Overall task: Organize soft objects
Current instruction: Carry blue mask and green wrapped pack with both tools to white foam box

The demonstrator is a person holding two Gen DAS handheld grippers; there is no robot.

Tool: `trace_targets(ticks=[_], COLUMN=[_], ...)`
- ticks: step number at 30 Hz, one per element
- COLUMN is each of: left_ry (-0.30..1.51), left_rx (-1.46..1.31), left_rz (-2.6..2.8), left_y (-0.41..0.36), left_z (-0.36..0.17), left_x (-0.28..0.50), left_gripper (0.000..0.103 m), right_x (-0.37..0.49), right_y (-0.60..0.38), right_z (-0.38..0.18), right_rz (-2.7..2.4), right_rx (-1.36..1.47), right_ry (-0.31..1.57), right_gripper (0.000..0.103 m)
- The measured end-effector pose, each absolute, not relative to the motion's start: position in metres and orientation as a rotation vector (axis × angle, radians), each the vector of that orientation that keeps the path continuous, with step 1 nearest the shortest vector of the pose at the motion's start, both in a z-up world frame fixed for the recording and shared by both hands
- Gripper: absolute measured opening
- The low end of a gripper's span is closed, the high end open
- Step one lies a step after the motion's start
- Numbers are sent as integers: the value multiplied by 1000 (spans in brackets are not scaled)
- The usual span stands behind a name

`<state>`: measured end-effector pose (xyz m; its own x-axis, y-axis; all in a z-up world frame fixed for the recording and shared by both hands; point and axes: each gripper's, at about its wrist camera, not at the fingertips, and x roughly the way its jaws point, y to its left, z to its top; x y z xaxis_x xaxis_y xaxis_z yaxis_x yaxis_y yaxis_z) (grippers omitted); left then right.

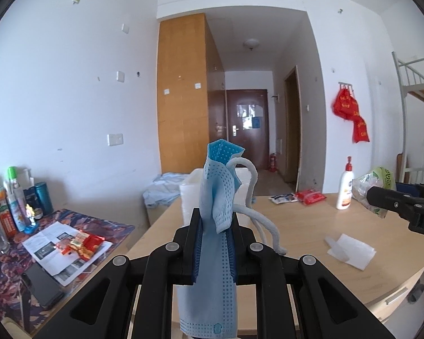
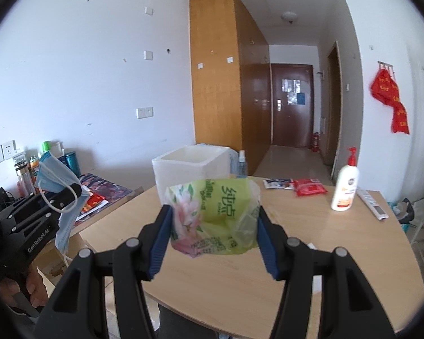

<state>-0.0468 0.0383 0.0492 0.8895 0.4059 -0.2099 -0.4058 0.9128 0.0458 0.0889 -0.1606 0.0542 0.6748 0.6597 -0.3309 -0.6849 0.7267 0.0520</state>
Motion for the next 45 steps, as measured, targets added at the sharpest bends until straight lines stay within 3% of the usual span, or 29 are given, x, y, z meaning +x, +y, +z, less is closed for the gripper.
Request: trace_targets(ticks=[45], left_ry=[301], left_rx=[-26], left_rz=[515], left_y=[119], left_z=[73], left_x=[98], left_gripper=[17], right_x=[222], right_y=[-63], right_z=[67], right_rz=[874], right_rx=[-97], right_ry=[457], right_gripper=[61])
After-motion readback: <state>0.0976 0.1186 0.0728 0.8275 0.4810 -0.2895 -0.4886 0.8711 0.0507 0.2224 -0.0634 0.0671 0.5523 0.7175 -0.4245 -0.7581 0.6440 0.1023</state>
